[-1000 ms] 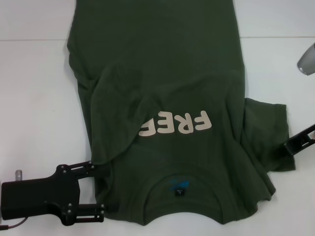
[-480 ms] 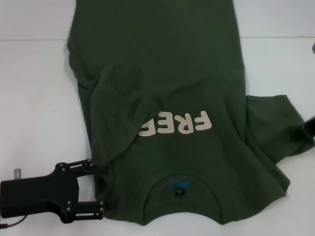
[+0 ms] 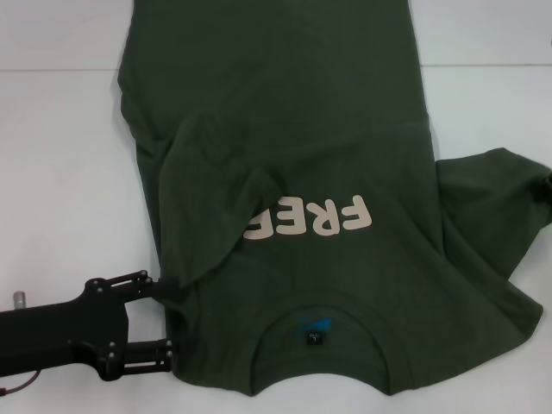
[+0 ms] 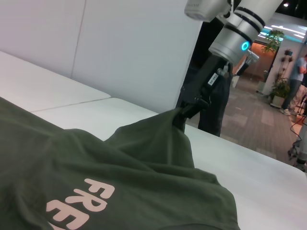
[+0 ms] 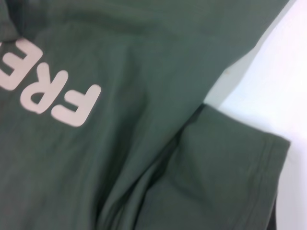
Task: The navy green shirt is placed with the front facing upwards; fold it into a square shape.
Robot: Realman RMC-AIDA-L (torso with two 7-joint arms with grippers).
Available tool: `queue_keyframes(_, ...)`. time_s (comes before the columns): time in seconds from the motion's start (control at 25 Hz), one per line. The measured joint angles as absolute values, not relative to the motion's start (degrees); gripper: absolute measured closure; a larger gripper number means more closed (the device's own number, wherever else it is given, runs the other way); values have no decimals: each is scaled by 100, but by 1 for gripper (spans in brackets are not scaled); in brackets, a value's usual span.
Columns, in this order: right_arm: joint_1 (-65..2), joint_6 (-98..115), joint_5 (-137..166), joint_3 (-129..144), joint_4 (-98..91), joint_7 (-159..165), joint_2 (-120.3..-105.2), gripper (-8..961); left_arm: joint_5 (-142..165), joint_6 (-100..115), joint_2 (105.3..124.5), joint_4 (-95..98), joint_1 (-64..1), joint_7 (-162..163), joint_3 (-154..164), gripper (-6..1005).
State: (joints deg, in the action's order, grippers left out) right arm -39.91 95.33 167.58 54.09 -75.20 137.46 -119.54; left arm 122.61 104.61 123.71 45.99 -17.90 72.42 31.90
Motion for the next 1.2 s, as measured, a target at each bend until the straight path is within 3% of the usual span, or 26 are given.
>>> queue_keyframes(0.72, -4207, 9837, 16692, 5894, -8338, 13929, -12022, 871, 12264, 10208, 12384, 4565, -1786, 7242, 3172, 175)
queue_keyframes(1.2, -4616, 9702, 15886, 7622, -7941, 13914, -12106, 846, 12241, 10069, 12377, 4524, -1801, 7327, 3182, 175)
